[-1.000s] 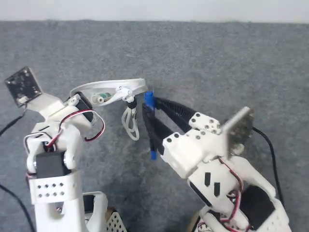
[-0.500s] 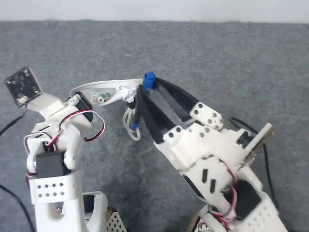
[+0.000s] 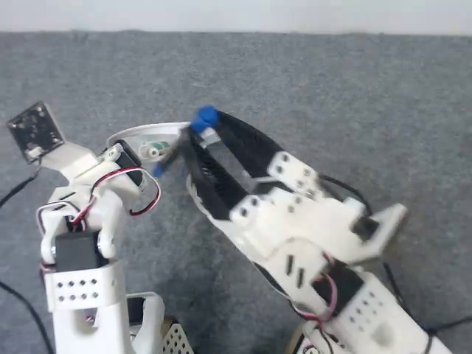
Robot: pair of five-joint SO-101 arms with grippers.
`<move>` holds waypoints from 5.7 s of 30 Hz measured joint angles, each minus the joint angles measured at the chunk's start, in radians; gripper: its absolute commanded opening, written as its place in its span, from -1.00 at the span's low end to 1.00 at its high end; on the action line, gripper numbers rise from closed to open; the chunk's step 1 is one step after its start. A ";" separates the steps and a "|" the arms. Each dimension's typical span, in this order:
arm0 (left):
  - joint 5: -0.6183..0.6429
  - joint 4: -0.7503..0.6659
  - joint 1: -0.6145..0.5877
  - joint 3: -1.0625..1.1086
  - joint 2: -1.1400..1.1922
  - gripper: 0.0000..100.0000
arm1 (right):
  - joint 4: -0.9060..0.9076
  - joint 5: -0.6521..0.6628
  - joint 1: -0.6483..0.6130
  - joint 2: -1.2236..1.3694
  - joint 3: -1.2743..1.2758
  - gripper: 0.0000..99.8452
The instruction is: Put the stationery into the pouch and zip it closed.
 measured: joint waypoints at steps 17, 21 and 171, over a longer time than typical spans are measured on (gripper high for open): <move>0.000 0.000 0.003 0.002 0.000 -0.98 | -0.161 0.054 0.000 0.279 0.071 -0.99; 0.000 -0.002 0.003 0.002 0.000 -0.98 | -0.279 0.109 0.005 0.347 0.072 -0.99; 0.000 -0.006 0.023 0.038 0.017 -0.98 | 1.438 0.129 0.252 1.025 -0.911 -0.93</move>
